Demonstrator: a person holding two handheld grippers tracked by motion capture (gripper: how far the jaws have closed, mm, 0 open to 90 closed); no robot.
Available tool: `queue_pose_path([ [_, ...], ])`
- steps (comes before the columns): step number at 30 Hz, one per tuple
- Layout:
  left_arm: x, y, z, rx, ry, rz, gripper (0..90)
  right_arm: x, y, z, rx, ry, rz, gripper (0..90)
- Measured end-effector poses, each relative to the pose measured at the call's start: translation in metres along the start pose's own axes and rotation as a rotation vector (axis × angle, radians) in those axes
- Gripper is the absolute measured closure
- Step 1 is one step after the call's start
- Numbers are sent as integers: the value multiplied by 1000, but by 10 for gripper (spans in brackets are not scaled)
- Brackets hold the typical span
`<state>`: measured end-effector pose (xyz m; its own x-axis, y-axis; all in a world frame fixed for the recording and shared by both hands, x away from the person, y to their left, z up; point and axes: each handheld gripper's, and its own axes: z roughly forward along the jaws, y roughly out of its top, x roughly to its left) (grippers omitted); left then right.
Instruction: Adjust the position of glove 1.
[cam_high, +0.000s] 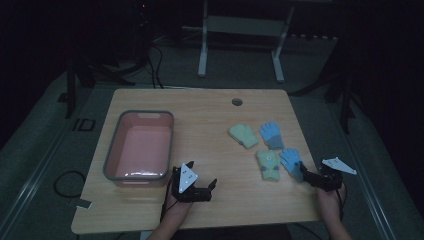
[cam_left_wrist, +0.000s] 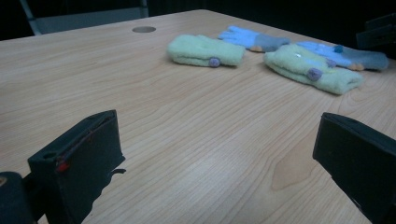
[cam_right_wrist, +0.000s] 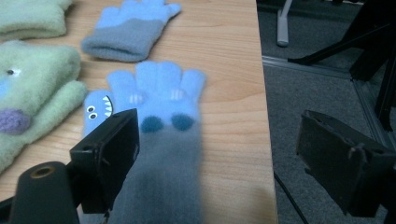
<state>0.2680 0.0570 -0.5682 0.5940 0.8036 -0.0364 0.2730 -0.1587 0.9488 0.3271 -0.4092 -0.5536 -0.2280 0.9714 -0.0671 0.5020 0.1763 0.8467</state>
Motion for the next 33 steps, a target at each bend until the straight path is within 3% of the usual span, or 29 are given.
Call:
queue_pose_path([
  [6, 0, 0, 0, 2, 0, -2, 15, 2, 0, 0, 24, -12, 4, 133],
  [11, -1, 0, 0, -3, 0, 6, 15, 0, 3, -1, 50, 24, 26, 131],
  [18, -1, -1, -1, -16, 2, 1, 15, -2, 6, -1, 84, 61, 8, 125],
  [20, 0, -1, -1, -15, 1, -1, 15, -2, 9, 0, 112, 71, -27, 120],
  [29, -2, -1, -1, -16, -1, 17, 15, -3, 29, -11, 167, 92, -82, 137],
  [31, -1, -1, -1, -15, -3, 16, 15, -2, 34, -11, 238, 144, -75, 152],
  [32, -1, -1, -1, -15, -4, 13, 15, -2, 34, -11, 238, 144, -75, 152],
  [33, -1, -1, -1, -16, -5, 8, 15, -2, 37, -10, 268, 173, -71, 154],
])
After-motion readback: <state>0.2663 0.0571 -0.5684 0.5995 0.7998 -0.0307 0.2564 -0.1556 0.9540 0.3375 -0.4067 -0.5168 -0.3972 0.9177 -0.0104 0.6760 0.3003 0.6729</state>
